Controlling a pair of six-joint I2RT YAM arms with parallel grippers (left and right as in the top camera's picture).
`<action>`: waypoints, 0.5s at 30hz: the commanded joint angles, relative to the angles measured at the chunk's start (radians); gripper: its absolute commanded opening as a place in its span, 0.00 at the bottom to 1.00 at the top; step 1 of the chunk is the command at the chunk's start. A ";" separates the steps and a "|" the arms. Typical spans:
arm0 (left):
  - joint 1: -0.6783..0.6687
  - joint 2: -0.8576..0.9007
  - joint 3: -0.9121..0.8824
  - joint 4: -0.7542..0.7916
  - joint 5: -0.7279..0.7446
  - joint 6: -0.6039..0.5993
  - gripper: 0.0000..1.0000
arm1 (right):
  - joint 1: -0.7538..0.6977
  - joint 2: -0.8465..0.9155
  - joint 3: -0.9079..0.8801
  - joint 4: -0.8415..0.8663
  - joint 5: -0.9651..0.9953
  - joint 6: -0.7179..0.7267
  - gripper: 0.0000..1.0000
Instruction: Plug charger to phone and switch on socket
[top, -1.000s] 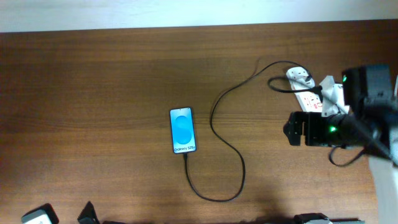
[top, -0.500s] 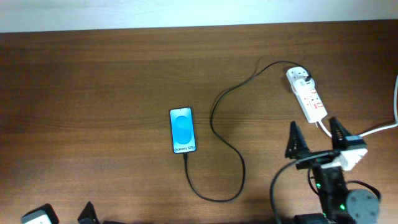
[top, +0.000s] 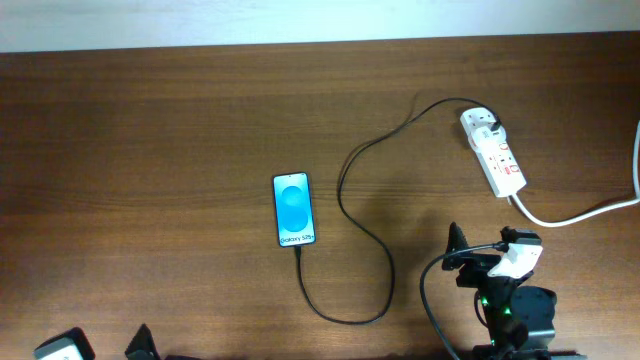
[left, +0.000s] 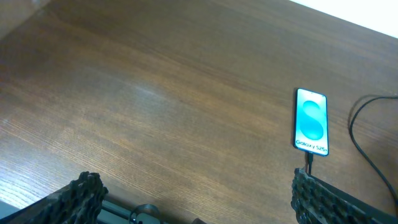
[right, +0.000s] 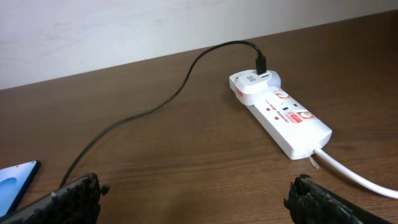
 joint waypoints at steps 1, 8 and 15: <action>0.002 0.001 0.001 0.002 -0.007 -0.010 0.99 | -0.006 -0.009 -0.039 0.110 0.039 -0.020 0.98; 0.002 0.001 0.001 0.002 -0.007 -0.010 0.99 | -0.006 -0.008 -0.106 0.272 0.035 -0.019 0.98; 0.002 0.001 0.001 0.002 -0.007 -0.010 0.99 | -0.006 -0.008 -0.106 0.272 0.035 -0.019 0.98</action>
